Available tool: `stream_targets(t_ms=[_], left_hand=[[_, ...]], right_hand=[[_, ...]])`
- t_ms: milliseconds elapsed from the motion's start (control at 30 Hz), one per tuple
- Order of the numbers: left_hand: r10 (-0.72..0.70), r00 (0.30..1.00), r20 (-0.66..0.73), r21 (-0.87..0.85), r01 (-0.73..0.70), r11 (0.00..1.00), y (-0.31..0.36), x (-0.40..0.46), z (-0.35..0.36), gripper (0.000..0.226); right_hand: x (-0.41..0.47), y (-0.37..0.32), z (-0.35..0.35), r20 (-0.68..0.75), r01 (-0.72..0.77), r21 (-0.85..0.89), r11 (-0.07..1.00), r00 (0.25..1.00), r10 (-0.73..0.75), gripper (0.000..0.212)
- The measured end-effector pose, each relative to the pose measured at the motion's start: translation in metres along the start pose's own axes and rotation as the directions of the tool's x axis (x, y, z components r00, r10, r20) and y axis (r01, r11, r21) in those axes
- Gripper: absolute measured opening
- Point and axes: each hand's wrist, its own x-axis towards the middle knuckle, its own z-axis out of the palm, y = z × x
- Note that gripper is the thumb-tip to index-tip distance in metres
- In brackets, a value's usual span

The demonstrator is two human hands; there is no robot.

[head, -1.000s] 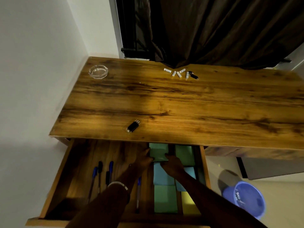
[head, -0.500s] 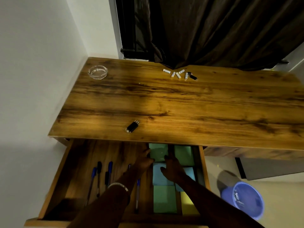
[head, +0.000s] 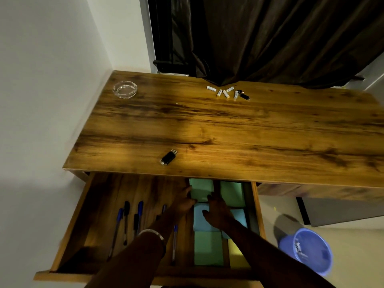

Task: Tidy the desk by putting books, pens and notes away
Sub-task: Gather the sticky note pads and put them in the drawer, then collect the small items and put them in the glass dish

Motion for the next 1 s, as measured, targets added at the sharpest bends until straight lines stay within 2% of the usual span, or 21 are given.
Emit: stream_targets(t_ms=[133,267,400,533,633,767,1000], left_hand=[[-0.015,0.999,-0.032,0.027,0.016,1.000,0.000,-0.001,-0.001,0.053],[-0.042,0.991,-0.131,0.052,0.049,0.997,0.004,-0.005,-0.001,0.053],[-0.020,0.985,-0.173,0.119,0.041,0.992,0.005,-0.012,-0.005,0.050],[0.067,0.976,-0.207,0.215,-0.022,0.976,0.007,-0.019,-0.012,0.034],[0.120,0.963,-0.241,0.298,-0.044,0.954,0.003,-0.027,-0.020,0.041],[0.213,0.955,-0.206,0.445,-0.103,0.890,-0.004,-0.037,-0.030,0.038],[0.248,0.932,-0.266,0.578,-0.052,0.814,0.010,-0.061,-0.039,0.044]], right_hand=[[-0.001,0.000,0.000,-0.025,0.004,-0.001,1.000,1.000,-0.004,0.064],[-0.004,-0.002,-0.003,-0.042,-0.018,0.008,1.000,0.999,0.018,0.063],[-0.007,-0.007,-0.009,-0.066,-0.003,-0.008,1.000,0.998,0.002,0.062],[-0.012,-0.014,-0.013,-0.061,-0.005,-0.006,1.000,0.998,0.005,0.063],[-0.019,-0.020,-0.015,-0.066,-0.002,-0.007,1.000,0.998,0.002,0.063],[-0.028,-0.030,-0.019,-0.101,0.013,-0.011,1.000,0.995,-0.014,0.062],[-0.041,-0.048,-0.034,-0.204,0.075,-0.030,0.997,0.976,-0.079,0.060]])
